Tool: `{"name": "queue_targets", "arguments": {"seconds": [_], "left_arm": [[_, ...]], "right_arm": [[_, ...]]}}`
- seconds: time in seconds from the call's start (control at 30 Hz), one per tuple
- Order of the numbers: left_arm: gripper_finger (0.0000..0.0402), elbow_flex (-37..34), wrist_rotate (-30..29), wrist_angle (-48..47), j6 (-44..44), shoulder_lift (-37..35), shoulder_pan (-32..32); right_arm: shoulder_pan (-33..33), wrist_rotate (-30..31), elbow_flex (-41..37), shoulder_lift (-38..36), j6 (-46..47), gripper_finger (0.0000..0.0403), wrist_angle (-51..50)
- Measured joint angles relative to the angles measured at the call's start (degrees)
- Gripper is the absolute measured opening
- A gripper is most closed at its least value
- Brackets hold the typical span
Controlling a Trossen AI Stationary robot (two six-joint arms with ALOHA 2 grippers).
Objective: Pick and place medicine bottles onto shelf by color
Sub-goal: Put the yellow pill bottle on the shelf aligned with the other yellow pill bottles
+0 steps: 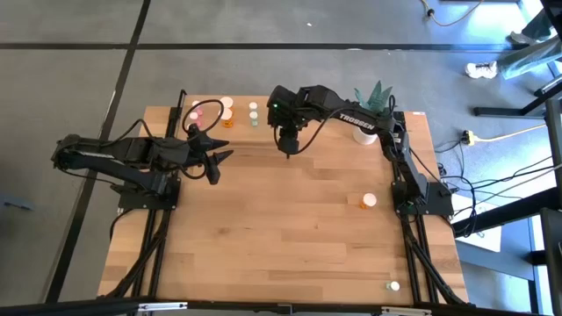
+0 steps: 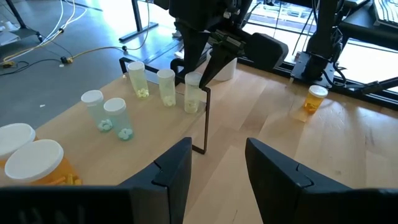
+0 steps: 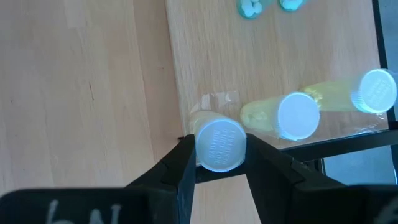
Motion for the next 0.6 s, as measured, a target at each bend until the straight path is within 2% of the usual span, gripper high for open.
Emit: {"name": "queue_targets", "arguments": {"seconds": [0.6], "left_arm": [[0.0144,0.00,0.02,0.00,-0.05,0.01,0.00]], "right_arm": [[0.02,0.02,0.00,0.00,-0.10,0.0128,0.02]]}}
